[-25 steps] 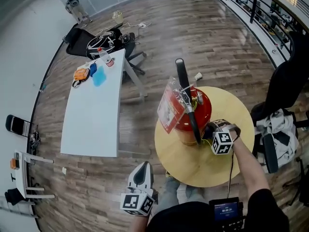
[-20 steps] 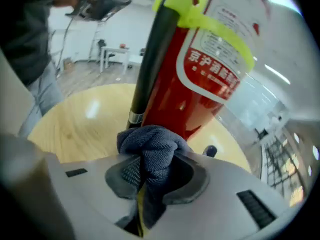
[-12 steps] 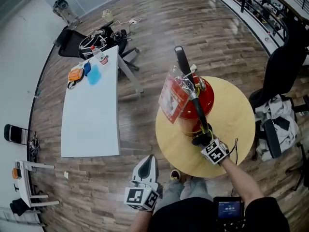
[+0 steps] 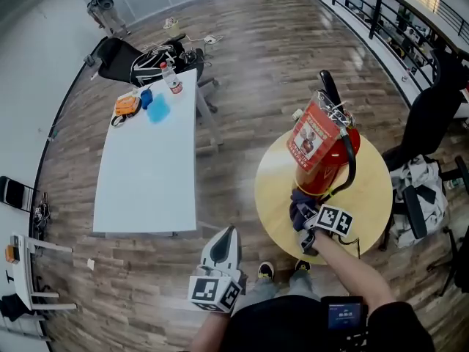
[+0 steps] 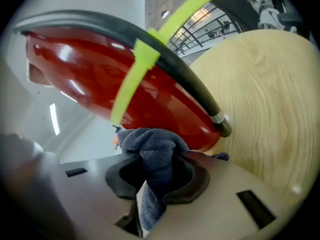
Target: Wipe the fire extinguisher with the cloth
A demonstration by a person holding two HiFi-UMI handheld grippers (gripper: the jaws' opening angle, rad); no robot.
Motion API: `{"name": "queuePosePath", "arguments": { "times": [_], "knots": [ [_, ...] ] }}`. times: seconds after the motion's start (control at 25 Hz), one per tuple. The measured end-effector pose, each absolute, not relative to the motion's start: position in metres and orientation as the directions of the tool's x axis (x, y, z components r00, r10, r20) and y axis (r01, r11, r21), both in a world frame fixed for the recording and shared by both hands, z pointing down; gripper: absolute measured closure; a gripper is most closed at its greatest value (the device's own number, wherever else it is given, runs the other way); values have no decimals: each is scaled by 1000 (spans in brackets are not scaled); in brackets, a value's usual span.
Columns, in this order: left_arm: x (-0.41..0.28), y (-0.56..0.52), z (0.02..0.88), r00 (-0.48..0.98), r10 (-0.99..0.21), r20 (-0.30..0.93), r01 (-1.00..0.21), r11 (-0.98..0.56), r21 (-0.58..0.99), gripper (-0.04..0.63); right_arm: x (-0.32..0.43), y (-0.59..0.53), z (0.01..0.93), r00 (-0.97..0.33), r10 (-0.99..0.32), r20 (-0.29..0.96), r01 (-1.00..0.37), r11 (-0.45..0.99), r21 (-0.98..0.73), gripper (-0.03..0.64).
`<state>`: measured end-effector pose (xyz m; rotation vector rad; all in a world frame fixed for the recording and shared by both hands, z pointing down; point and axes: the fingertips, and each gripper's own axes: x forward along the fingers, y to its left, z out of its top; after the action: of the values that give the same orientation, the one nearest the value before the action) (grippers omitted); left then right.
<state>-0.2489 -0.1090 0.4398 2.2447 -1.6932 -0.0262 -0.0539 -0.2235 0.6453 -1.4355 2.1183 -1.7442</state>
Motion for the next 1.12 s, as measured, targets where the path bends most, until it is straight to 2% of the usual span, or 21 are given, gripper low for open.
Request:
{"name": "queuePosePath", "arguments": {
  "times": [0.12,0.32,0.44,0.56,0.76,1.12],
  "knots": [
    [-265,-102,437,306,-938,161,-924,-252,289,572,-61,-225,592,-594,-711,376,-445,-98,-890,525],
    [-283,-95,433,352,-926,133,-907,-303,294,572,-74,-226,478,-588,-792,166,-209,-50,-977,525],
    [-285,-101,422,380,-921,86,-897,-344,280,572,-81,-235,404,-591,-807,5,-106,72,-992,525],
    [-279,-106,415,411,-910,59,-884,-382,269,572,-83,-243,350,-603,-793,-89,-116,198,-973,525],
    [-275,-106,420,437,-896,73,-871,-402,281,572,-85,-248,360,-582,-808,-91,-178,235,-956,525],
    [-287,-103,448,418,-895,157,-889,-367,274,572,-98,-265,525,-505,-834,221,-336,-46,-941,525]
  ]
}}
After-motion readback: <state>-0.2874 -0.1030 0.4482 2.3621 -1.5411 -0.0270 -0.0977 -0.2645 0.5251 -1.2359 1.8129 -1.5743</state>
